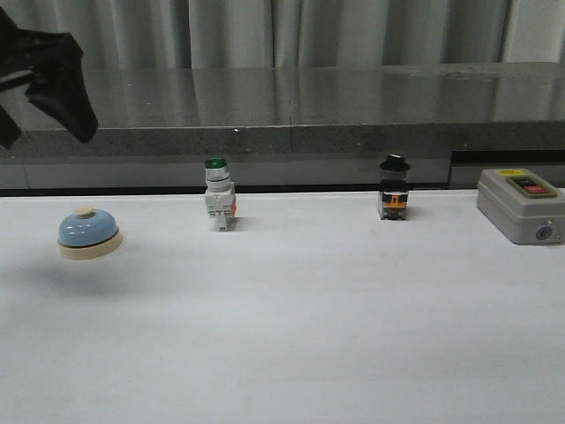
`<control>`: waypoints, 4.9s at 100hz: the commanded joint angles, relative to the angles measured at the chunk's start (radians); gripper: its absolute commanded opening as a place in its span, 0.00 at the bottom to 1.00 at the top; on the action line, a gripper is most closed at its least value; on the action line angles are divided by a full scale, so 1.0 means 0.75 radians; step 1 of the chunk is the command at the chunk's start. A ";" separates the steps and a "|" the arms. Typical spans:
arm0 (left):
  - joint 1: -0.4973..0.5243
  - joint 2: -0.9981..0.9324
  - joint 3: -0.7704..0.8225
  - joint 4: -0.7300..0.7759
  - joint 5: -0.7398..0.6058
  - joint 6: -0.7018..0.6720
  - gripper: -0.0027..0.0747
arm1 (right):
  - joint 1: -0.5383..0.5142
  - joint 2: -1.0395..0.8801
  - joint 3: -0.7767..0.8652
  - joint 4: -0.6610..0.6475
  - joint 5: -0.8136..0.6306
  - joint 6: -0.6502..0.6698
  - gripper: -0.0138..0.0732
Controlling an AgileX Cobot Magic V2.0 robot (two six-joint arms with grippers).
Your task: Place and press bell with both arms
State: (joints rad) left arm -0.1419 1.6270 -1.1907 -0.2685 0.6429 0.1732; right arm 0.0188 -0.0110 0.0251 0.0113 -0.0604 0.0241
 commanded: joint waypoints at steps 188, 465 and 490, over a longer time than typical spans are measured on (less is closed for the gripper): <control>-0.053 0.184 -0.407 0.010 0.064 0.050 0.38 | -0.007 -0.024 -0.018 -0.015 -0.111 -0.003 0.09; -0.156 -0.460 0.089 -0.017 -0.220 0.034 0.01 | -0.007 -0.024 -0.018 -0.015 -0.111 -0.003 0.09; -0.026 -0.697 0.338 -0.017 -0.290 0.034 0.01 | -0.007 -0.024 -0.018 -0.015 -0.111 -0.003 0.09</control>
State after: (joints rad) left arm -0.1876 1.1908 -0.9692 -0.2612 0.5161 0.2092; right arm 0.0188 -0.0110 0.0251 0.0113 -0.0604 0.0241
